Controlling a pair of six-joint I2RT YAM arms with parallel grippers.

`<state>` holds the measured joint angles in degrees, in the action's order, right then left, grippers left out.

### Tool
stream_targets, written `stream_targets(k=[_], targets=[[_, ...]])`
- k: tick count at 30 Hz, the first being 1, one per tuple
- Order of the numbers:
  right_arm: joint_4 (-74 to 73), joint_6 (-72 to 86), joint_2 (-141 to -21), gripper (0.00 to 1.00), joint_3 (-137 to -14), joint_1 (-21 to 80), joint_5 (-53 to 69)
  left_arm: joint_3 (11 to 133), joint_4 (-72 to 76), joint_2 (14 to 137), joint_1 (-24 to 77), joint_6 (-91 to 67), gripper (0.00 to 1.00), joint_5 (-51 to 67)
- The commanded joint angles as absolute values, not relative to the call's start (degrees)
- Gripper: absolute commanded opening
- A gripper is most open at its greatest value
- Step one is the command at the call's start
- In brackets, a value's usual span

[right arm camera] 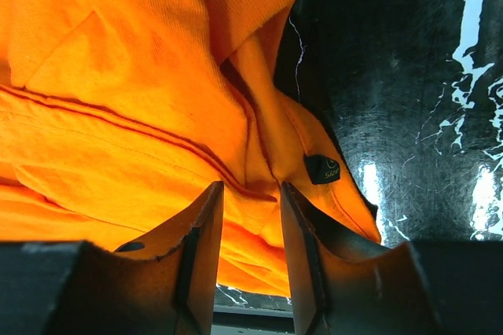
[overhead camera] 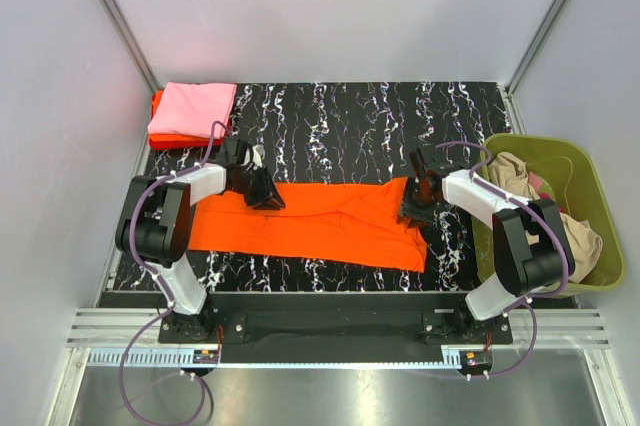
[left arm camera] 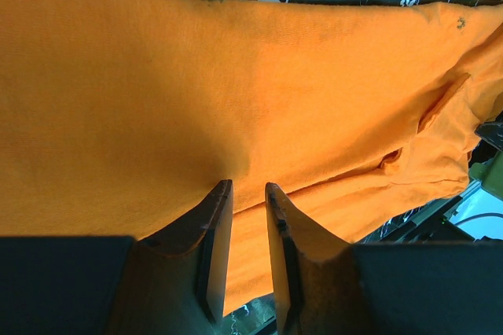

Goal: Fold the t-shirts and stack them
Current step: Fold the tshirt

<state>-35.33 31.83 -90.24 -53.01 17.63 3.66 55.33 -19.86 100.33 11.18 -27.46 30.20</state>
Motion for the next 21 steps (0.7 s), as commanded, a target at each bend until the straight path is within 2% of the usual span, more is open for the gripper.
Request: stream_targets(k=[1,6,12,19,21], targets=[[-34.10,32.08,-90.35,0.42,-53.00,17.93,2.64,56.43,-18.90,99.23,11.07,-26.89,0.28,30.76],[-34.19,31.73,-89.04,0.27,-53.00,17.93,2.72,56.43,-18.90,99.32,11.16,-26.89,0.28,30.85],[-34.54,31.38,-85.52,0.14,-52.47,18.02,4.04,56.43,-18.90,100.02,11.07,-26.98,0.28,30.76],[-34.63,30.06,-83.14,0.13,-51.42,18.28,5.10,56.34,-18.72,100.37,11.25,-27.07,0.28,30.59],[-34.45,29.45,-83.41,0.03,-51.33,18.37,5.71,56.25,-18.81,100.37,11.25,-27.07,0.28,30.67]])
